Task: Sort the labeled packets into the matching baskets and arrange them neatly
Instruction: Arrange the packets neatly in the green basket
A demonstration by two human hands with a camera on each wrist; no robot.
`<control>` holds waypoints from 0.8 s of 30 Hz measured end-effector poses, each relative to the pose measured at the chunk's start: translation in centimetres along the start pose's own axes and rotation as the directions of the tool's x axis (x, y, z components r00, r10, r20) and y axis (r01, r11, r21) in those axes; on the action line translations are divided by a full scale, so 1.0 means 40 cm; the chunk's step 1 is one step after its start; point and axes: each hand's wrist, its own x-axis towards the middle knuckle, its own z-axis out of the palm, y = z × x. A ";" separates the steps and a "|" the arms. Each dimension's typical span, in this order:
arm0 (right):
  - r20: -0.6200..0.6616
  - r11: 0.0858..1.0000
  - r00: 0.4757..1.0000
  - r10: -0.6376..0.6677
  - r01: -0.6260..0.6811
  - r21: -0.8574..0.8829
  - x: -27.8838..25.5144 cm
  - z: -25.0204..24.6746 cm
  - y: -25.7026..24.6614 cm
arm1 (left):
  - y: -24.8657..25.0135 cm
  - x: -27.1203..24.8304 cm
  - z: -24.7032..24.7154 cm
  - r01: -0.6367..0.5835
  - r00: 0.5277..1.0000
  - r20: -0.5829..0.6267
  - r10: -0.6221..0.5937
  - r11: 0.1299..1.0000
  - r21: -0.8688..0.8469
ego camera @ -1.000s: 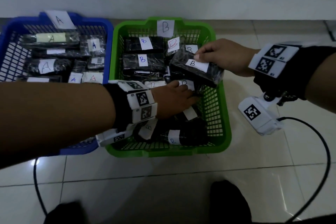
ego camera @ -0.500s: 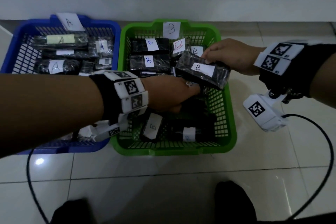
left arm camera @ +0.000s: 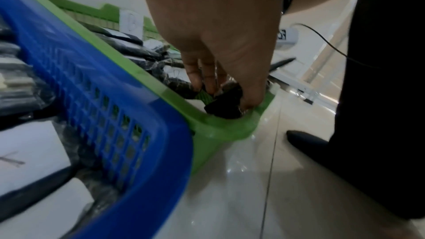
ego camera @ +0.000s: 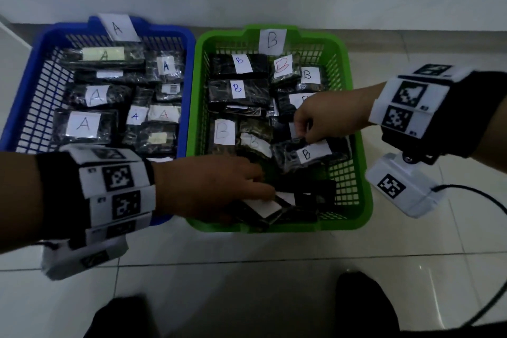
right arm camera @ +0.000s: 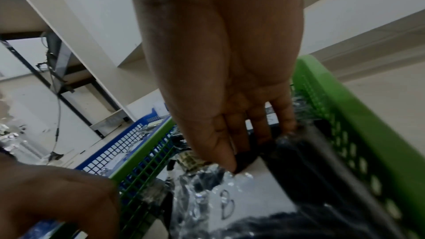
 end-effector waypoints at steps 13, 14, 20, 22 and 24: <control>-0.115 0.972 0.991 0.068 -0.092 -0.218 0.020 -0.012 -0.035 | -0.005 0.021 -0.003 0.123 0.988 0.078 -0.134 0.984 0.130; -0.120 0.977 0.990 0.069 -0.092 -0.194 0.018 -0.016 -0.028 | -0.014 0.024 -0.013 0.172 0.952 0.244 -0.183 0.983 0.062; 0.067 0.949 0.998 0.000 0.021 -0.313 0.008 -0.052 -0.027 | -0.082 0.047 -0.062 0.258 0.949 0.214 -0.233 0.961 -0.100; 0.112 0.908 0.994 0.004 0.043 -0.417 0.009 -0.045 -0.040 | -0.089 0.063 -0.066 0.261 0.965 0.032 -0.260 0.965 -0.008; 0.109 0.853 0.994 0.009 0.049 -0.520 0.018 -0.019 -0.054 | -0.099 0.078 -0.061 0.291 0.957 -0.037 -0.289 0.953 0.082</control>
